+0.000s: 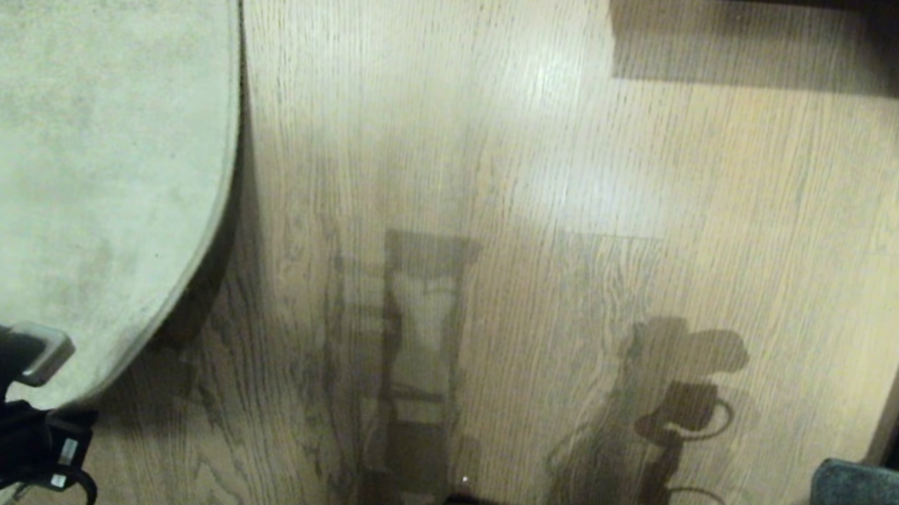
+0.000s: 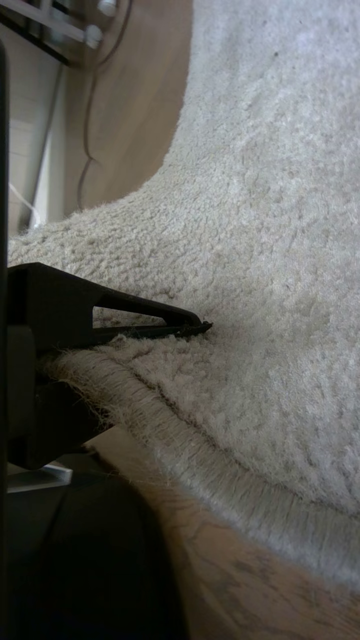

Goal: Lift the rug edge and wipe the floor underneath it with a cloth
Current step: Lift up the carpet

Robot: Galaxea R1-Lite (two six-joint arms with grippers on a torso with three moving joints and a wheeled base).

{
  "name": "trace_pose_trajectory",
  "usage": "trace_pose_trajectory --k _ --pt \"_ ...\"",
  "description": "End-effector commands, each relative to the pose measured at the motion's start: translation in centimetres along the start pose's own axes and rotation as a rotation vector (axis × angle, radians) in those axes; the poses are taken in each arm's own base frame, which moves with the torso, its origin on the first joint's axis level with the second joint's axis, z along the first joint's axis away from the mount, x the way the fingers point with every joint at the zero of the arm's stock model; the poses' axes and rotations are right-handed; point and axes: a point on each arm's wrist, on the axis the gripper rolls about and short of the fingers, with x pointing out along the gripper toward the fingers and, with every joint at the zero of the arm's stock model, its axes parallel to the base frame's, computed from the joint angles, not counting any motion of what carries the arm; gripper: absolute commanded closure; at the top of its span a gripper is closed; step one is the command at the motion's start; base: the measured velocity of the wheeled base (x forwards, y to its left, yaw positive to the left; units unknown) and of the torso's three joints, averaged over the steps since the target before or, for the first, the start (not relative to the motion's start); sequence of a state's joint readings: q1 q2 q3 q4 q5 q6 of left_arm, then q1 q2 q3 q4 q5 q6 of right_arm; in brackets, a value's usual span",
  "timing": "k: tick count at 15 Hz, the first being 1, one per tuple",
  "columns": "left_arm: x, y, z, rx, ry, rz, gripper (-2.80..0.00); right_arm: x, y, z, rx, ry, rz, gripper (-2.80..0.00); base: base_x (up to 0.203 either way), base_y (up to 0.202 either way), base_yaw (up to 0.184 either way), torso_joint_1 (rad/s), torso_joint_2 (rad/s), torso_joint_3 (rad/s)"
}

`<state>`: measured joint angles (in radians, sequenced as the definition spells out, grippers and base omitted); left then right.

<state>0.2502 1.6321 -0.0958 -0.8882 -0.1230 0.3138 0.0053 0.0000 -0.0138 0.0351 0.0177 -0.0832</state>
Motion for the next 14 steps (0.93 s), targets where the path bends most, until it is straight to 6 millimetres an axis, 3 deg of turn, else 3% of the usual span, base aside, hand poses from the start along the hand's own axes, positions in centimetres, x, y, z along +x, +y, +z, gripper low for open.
trace_pose_trajectory --k 1,5,14 --pt "-1.7 0.5 1.3 0.007 0.014 0.008 0.00 0.0 0.0 0.0 -0.001 0.002 0.002 0.00 0.000 0.000 0.000 0.000 0.00 0.000" --pt "-3.6 3.1 2.3 0.127 0.154 -0.020 0.00 0.0 0.0 0.0 -0.001 0.000 0.001 0.00 0.000 0.000 0.000 0.000 0.00 0.000" --pt "-4.7 5.2 1.3 0.175 0.114 -0.034 0.00 0.0 0.0 0.0 -0.001 0.001 0.002 0.00 0.000 0.000 0.000 0.000 0.00 0.000"
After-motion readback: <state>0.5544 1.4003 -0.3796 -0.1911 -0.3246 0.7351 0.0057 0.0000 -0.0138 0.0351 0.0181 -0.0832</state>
